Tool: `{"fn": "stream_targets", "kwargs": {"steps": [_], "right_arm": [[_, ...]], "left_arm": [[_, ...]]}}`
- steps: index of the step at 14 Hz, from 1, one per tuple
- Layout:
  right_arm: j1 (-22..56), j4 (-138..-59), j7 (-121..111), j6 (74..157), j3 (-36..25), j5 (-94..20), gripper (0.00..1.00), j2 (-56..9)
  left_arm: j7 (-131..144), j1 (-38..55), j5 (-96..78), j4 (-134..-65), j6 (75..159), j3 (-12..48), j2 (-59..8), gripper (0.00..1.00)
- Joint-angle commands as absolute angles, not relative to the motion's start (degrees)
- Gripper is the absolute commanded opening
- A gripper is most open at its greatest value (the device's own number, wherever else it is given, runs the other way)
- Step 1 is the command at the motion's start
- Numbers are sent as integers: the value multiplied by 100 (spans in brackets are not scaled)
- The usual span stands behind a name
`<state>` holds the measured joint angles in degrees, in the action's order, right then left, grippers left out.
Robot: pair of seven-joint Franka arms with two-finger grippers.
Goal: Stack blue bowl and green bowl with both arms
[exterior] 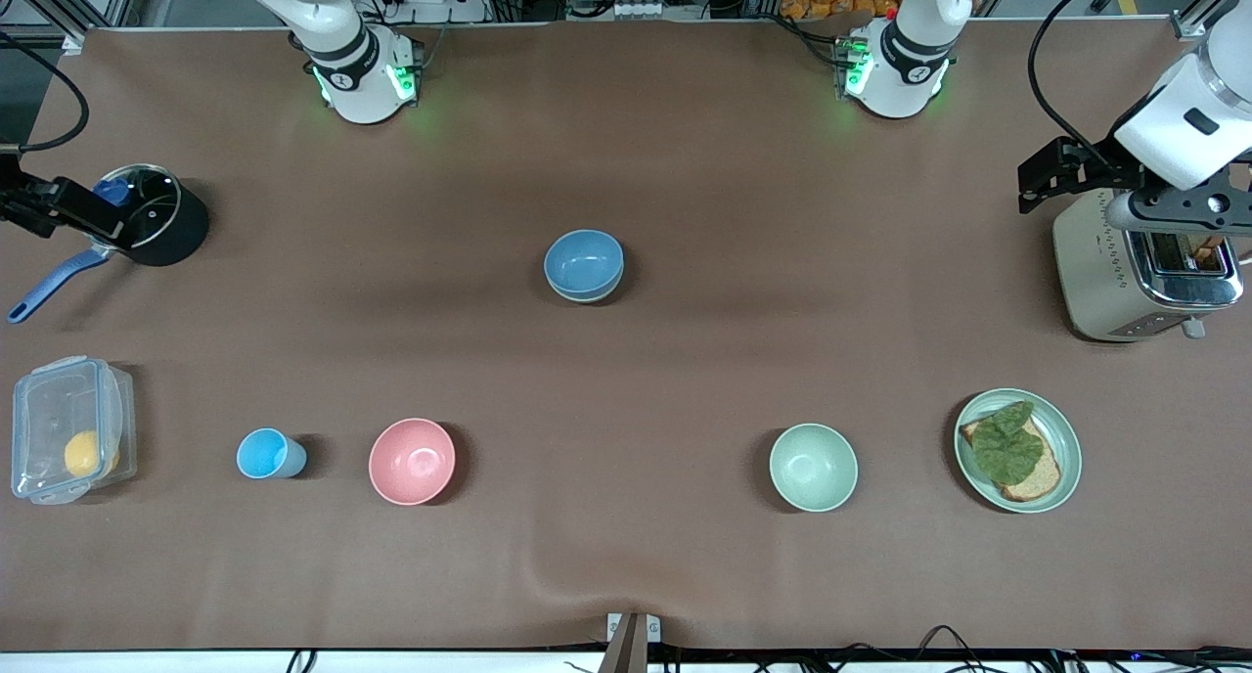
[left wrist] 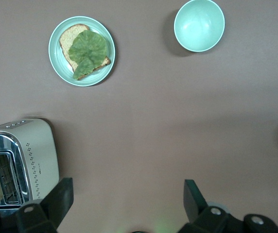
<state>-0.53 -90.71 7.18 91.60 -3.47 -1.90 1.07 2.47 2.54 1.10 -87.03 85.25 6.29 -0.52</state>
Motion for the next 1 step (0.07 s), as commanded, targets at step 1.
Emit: {"fn": "stream_targets", "kwargs": {"steps": [1], "right_arm": [[-79, -9026, 624, 9070, -325, -70, 100, 114]], "left_arm": [[299, 220, -17, -8543, 8385, 668, -88, 100]]}}
